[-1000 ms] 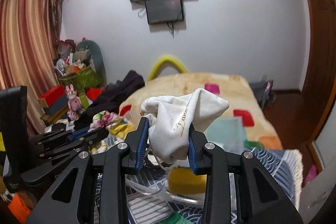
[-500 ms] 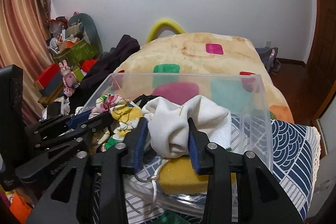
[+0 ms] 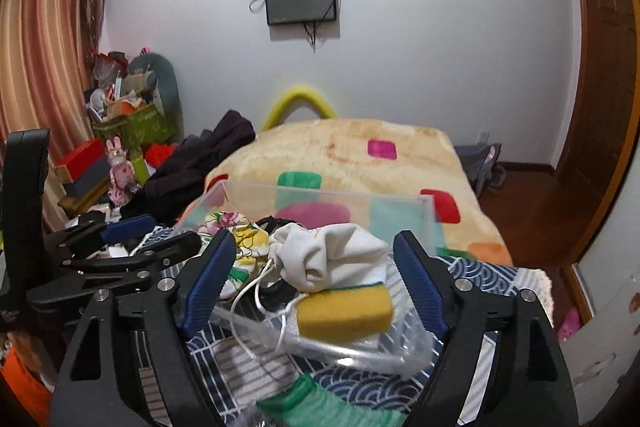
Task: Organize soft objects
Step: 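Grasp bagged steel wool with left tool while right tool grasps green knit glove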
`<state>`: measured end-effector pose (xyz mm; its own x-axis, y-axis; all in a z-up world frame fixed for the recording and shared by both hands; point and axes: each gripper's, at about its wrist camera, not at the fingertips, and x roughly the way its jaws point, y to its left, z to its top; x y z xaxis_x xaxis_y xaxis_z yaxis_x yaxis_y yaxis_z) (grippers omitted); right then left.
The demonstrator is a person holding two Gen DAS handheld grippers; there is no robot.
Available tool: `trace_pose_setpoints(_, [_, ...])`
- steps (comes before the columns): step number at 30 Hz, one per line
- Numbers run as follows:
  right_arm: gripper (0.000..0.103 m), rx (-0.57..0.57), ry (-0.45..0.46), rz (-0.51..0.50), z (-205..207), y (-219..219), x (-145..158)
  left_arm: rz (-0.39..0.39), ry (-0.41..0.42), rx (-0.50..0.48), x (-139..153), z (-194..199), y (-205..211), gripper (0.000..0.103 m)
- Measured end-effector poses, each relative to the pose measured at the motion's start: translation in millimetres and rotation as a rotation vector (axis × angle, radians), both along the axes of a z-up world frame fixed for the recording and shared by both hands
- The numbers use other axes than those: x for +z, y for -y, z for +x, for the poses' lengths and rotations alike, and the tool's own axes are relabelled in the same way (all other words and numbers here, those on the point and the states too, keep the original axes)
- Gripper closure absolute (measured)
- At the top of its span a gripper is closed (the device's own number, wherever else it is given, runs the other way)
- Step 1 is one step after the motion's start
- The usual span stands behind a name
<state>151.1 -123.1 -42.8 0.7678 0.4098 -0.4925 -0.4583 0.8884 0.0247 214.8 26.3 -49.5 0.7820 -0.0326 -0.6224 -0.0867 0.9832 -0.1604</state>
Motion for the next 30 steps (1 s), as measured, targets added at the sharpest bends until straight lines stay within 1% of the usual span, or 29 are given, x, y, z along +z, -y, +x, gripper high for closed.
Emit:
trace_pose_setpoints(3, [0.022, -0.008, 0.026, -0.007, -12, 9, 2, 0.006, 0.019, -0.01, 8, -16, 2, 0.016])
trace_pose_setpoints(4, [0.021, -0.009, 0.027, -0.01, -16, 11, 1, 0.013, 0.023, -0.012, 9, -19, 3, 0.015])
trace_pose_setpoints(6, [0.021, -0.008, 0.018, -0.016, -22, 15, -4, 0.039, 0.034, -0.017, 12, -33, 8, 0.013])
trace_pose_setpoints(9, [0.021, -0.013, -0.015, -0.037, -28, 21, -20, 0.056, 0.034, -0.04, 11, -47, 14, 0.01])
trace_pose_setpoints(11, [0.021, -0.01, -0.046, -0.043, -32, 25, -32, 0.071, 0.03, -0.049, 7, -56, 19, 0.008])
trace_pose_setpoints(13, [0.021, -0.004, -0.086, -0.05, -35, 28, -46, 0.084, 0.022, -0.061, 2, -62, 25, 0.008])
trace_pose_setpoints(17, [0.021, -0.031, -0.151, -0.083, -33, 35, -74, 0.136, -0.028, -0.104, -18, -71, 40, 0.008])
trace_pose_setpoints(19, [0.021, -0.031, -0.197, -0.073, -30, 39, -85, 0.16, -0.052, -0.12, -30, -76, 48, 0.008])
trace_pose_setpoints(22, [0.023, -0.021, -0.268, -0.022, -23, 48, -99, 0.154, -0.078, -0.133, -42, -82, 55, 0.008])
trace_pose_setpoints(23, [0.027, -0.018, -0.283, 0.0, -21, 51, -102, 0.144, -0.09, -0.139, -46, -82, 57, 0.008])
trace_pose_setpoints(24, [0.034, -0.016, -0.292, 0.013, -20, 54, -103, 0.134, -0.101, -0.145, -50, -82, 60, 0.008])
trace_pose_setpoints(25, [0.037, -0.016, -0.297, 0.019, -19, 56, -104, 0.128, -0.109, -0.149, -53, -83, 62, 0.008])
trace_pose_setpoints(26, [0.044, -0.011, -0.296, 0.026, -18, 57, -105, 0.12, -0.115, -0.154, -55, -84, 63, 0.008])
trace_pose_setpoints(27, [0.055, -0.003, -0.296, 0.03, -19, 58, -105, 0.11, -0.123, -0.161, -58, -84, 66, 0.008])
trace_pose_setpoints(28, [0.06, 0.0, -0.297, 0.024, -20, 58, -106, 0.106, -0.127, -0.166, -59, -84, 68, 0.008])
trace_pose_setpoints(29, [0.069, -0.008, -0.286, 0.011, -22, 59, -105, 0.1, -0.131, -0.175, -61, -84, 72, 0.008])
trace_pose_setpoints(30, [0.073, -0.017, -0.276, -0.003, -26, 58, -106, 0.097, -0.134, -0.184, -61, -84, 75, 0.008])
